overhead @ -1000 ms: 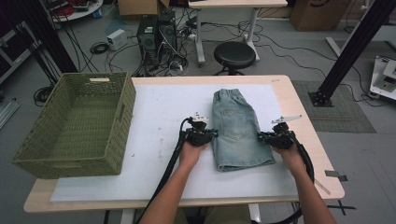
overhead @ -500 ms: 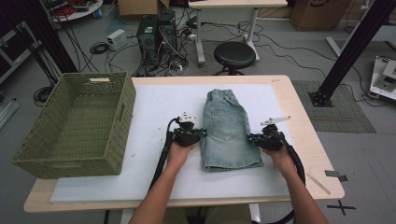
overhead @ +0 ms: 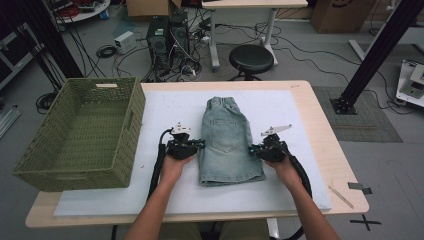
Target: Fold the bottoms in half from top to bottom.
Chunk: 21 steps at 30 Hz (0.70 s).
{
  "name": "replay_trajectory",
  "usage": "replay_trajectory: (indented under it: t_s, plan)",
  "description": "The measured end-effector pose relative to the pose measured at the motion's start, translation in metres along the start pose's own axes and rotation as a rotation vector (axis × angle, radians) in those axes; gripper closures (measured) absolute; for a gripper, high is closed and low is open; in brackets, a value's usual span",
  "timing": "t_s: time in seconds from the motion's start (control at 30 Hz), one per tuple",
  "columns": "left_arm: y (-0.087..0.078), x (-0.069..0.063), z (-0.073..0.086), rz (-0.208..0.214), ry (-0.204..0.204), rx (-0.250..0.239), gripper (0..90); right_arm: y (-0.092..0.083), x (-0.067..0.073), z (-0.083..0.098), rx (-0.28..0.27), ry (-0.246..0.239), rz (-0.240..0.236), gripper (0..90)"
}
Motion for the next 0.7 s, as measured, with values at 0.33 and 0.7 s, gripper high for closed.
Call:
replay_trajectory:
  t_s: [0.33, 0.7]
  plan:
    - [-0.012, 0.013, 0.006, -0.011, -0.008, -0.004, 84.7, 0.009, 0.019, -0.003, 0.008, -0.013, -0.023, 81.7]
    - [-0.016, 0.015, 0.009, 0.003, -0.007, -0.011, 84.4, 0.012, 0.023, -0.004, 0.013, -0.015, -0.033, 81.5]
Point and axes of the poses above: each handheld gripper's, and its own axes: y roughly forward along the jaws, z roughly out of its underside, x roughly to its left, the point moved 8 cm from there along y, roughly forward along the jaws, and after that the axes turned 12 degrees about y, right-handed, at the moved point
